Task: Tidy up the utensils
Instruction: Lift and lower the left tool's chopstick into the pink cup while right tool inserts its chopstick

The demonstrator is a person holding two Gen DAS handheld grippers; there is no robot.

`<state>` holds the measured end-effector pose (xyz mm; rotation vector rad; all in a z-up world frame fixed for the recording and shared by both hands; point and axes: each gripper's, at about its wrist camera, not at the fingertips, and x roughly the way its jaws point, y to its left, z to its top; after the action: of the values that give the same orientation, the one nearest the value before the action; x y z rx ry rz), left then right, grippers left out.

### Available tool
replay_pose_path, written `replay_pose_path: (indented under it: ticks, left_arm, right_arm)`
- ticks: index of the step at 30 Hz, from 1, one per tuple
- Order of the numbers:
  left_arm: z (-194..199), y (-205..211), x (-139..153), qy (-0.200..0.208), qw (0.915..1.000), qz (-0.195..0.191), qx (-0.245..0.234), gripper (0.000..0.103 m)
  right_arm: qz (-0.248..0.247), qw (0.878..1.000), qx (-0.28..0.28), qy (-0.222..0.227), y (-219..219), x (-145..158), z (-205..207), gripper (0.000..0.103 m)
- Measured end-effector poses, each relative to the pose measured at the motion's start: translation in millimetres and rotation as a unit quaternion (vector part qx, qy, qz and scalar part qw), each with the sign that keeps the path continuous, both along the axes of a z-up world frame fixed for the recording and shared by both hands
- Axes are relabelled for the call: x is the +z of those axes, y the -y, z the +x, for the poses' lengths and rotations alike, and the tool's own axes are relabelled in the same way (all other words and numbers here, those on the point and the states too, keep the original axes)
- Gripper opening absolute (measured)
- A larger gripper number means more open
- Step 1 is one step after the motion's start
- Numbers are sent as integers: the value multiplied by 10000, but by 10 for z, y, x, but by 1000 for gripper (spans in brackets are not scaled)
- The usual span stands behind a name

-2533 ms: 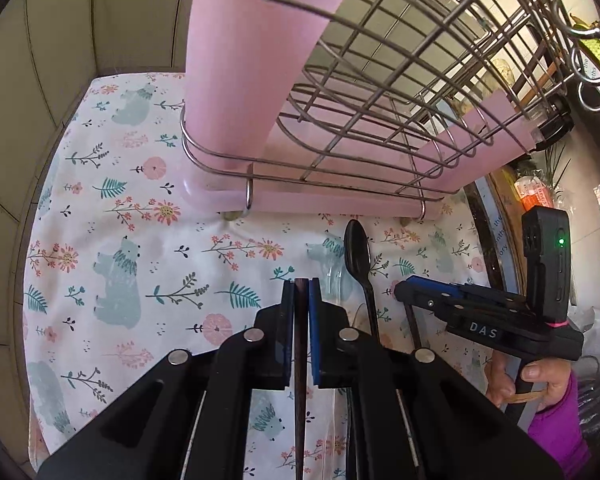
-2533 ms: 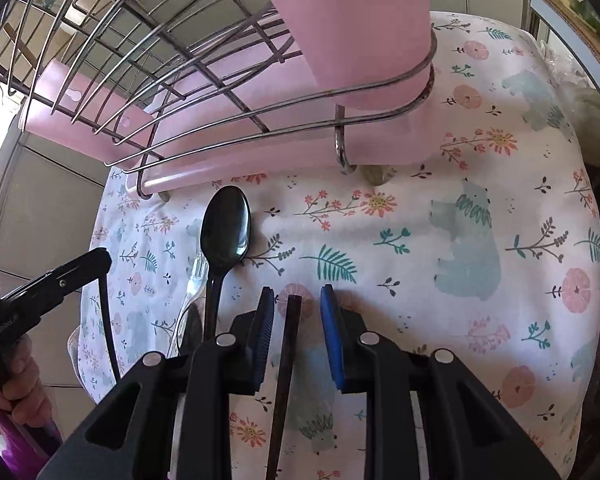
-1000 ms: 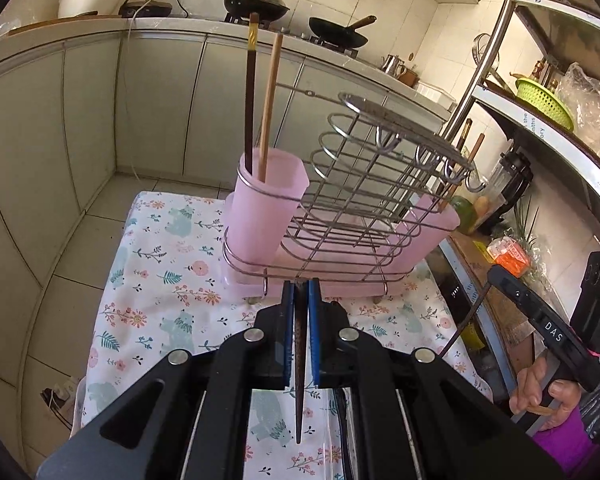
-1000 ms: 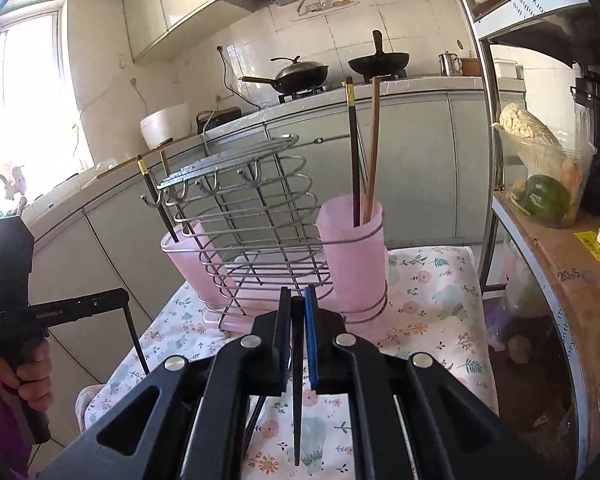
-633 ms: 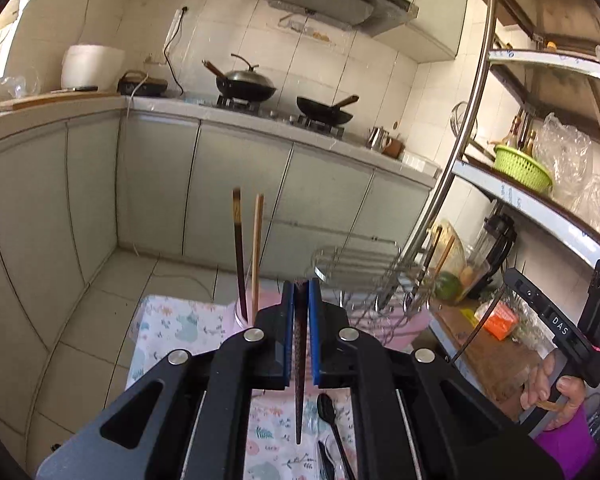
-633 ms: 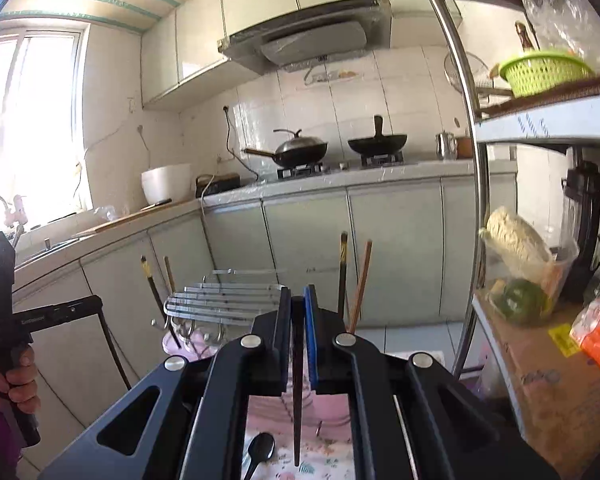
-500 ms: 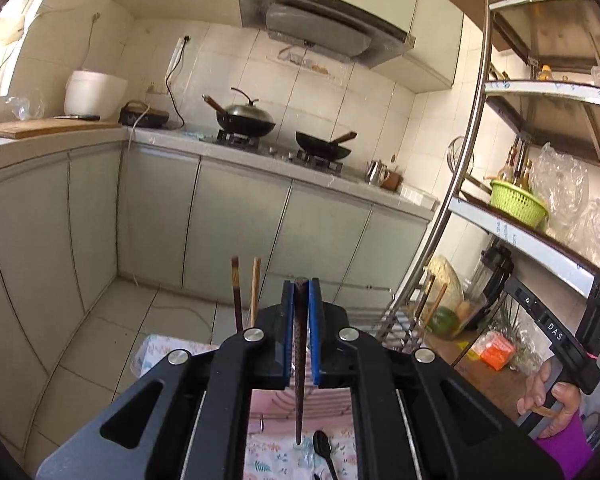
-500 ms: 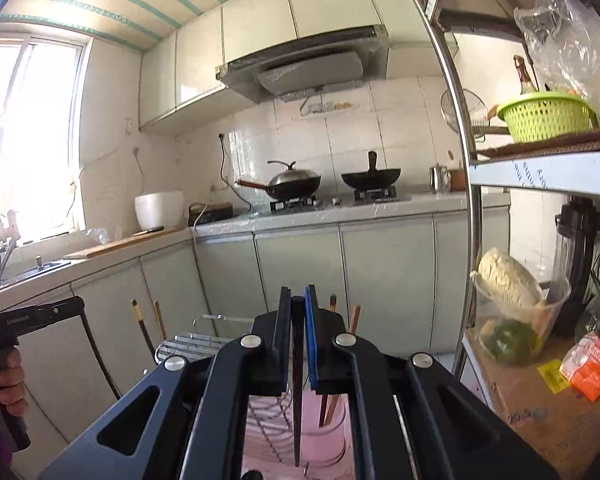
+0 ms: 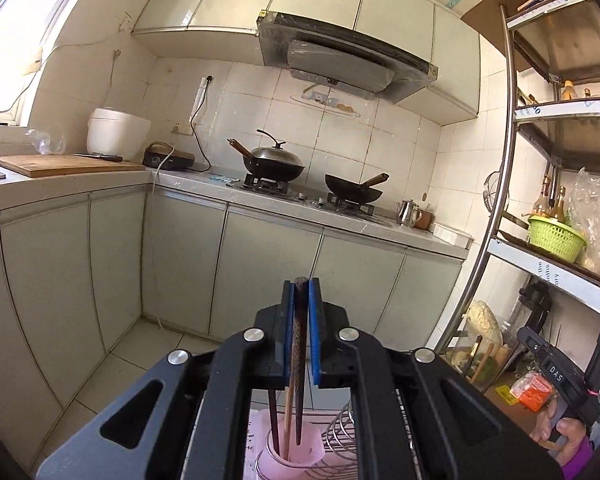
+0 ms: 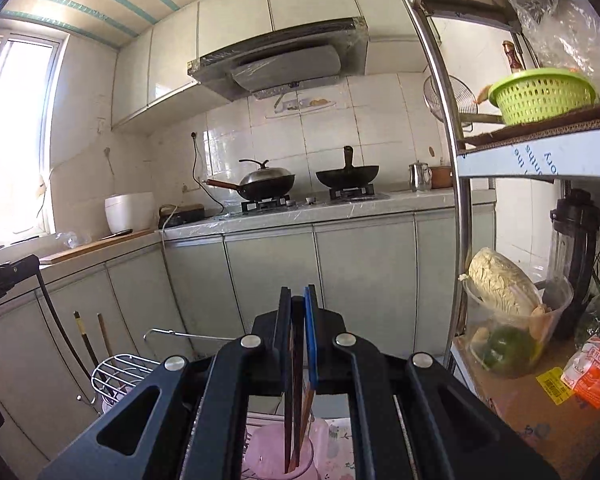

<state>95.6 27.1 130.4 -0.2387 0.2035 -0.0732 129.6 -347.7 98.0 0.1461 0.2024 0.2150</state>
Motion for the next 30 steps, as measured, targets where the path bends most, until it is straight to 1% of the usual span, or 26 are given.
replay_pose_path:
  ticks: [6,11,18,24,30]
  left_arm:
    - [170,-1,-262,-307,9995,77,24,6]
    - [241,-9,-510,-615,9981,104,-1,6]
    - [304,1,-805,-1007,9949,77,-53,6]
    - [348,4,-937,-1211,9926,14,-91,6]
    - [403,-6,-1009,-1367,9905,-61,-107,6]
  right_arm:
    - [-20,9993,50,-373,-16,-238,128,6]
    - [-87,9980,86,-617,-68,-384,156,6]
    - [-46,9946,175,-1020,-95,-596,217,6]
    - [-29,9921,224,-1237,-87,-718,271,6]
    - [28,9919,244,-1245,-76,-735,279,6]
